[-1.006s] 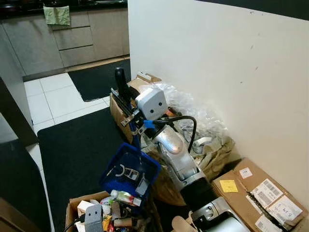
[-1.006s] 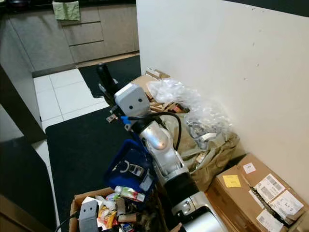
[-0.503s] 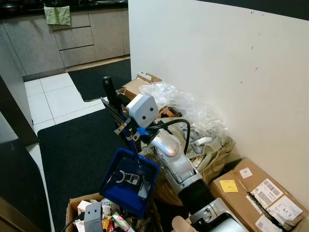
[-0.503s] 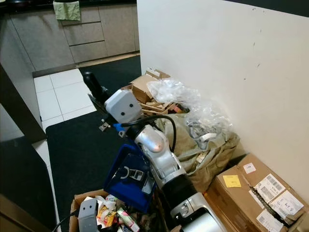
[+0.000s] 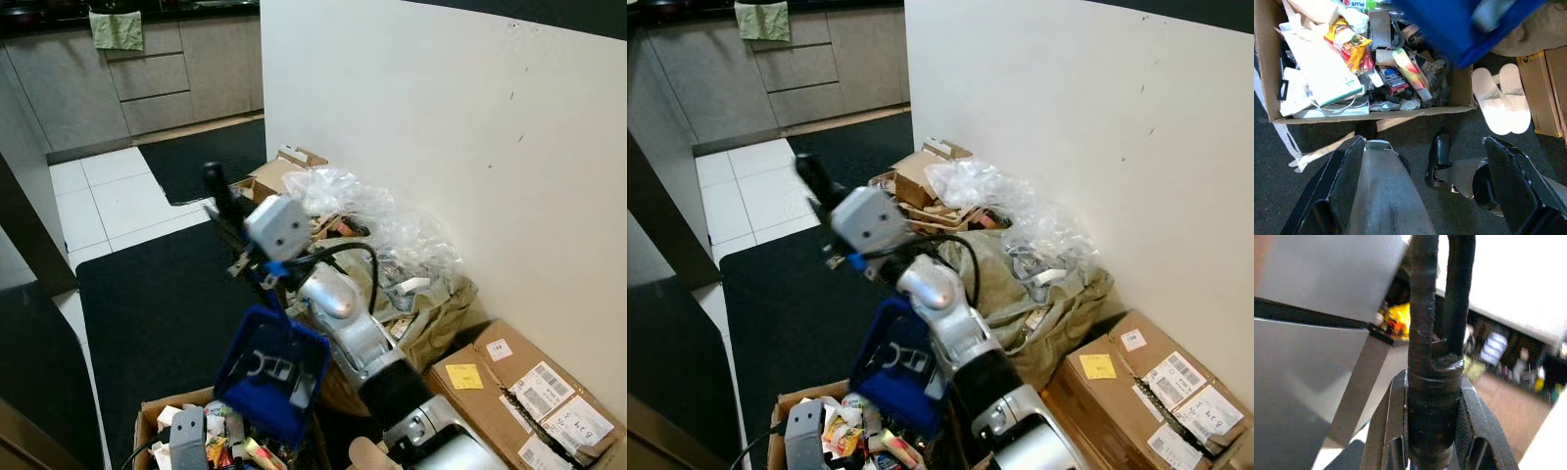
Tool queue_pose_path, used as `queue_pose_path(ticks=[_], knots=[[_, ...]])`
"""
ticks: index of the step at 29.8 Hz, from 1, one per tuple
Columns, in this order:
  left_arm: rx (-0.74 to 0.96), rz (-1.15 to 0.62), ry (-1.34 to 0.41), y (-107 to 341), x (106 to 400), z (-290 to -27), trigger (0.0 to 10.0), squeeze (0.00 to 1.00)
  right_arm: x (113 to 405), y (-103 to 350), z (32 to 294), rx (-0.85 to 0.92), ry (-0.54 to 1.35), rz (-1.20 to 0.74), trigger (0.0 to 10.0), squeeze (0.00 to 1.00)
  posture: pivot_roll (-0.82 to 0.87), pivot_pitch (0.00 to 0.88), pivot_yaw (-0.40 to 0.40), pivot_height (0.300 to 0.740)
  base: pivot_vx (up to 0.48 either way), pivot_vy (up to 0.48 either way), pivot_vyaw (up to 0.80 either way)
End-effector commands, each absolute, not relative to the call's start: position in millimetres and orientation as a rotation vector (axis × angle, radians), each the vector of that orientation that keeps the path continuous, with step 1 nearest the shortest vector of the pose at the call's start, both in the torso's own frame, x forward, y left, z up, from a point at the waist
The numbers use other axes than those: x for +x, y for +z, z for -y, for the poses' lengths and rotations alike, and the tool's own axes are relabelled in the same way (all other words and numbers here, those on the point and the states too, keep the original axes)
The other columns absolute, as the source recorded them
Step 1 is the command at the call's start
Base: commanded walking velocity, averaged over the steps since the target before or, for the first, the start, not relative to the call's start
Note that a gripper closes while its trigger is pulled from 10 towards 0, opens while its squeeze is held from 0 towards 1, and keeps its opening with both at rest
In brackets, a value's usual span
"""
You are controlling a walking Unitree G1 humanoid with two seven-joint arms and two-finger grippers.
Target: Sweep floor
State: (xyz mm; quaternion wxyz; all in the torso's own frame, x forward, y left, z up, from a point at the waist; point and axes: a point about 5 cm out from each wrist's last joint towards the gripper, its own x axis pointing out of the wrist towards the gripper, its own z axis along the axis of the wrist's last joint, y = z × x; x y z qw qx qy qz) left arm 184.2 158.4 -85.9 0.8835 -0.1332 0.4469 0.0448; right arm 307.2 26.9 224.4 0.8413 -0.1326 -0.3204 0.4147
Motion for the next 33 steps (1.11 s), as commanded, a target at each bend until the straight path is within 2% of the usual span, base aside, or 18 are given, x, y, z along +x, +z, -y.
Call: queue_pose_path(ticks=[1, 7, 16, 33], knots=[[-0.268, -0.96, 0.103, -88.3, 180.0, -159.7, 10.0, 0.0, 296.0, 247.8, -38.5, -0.347, 0.914, 0.844, 10.0, 0.0, 0.02, 0.0, -0.034, 0.74, 0.0, 0.0, 0.0], [-0.268, -0.962, 0.105, -87.6, 181.8, -159.1, 10.0, 0.0, 291.9, 247.1, -41.2, -0.402, 0.935, 0.89, 10.0, 0.0, 0.03, 0.0, -0.041, 0.74, 0.0, 0.0, 0.0], [-0.27, -0.958, 0.107, -86.7, 183.8, -158.7, 10.0, 0.0, 288.1, 240.6, -46.1, -0.377, 0.969, 0.869, 10.0, 0.0, 0.03, 0.0, -0.047, 0.74, 0.0, 0.0, 0.0], [-0.273, -0.966, 0.107, -86.4, 185.1, -158.0, 10.0, 0.0, 288.1, 228.2, -54.5, -0.232, 0.966, 0.748, 10.0, 0.0, 0.04, 0.0, -0.046, 0.74, 0.0, 0.0, 0.0]])
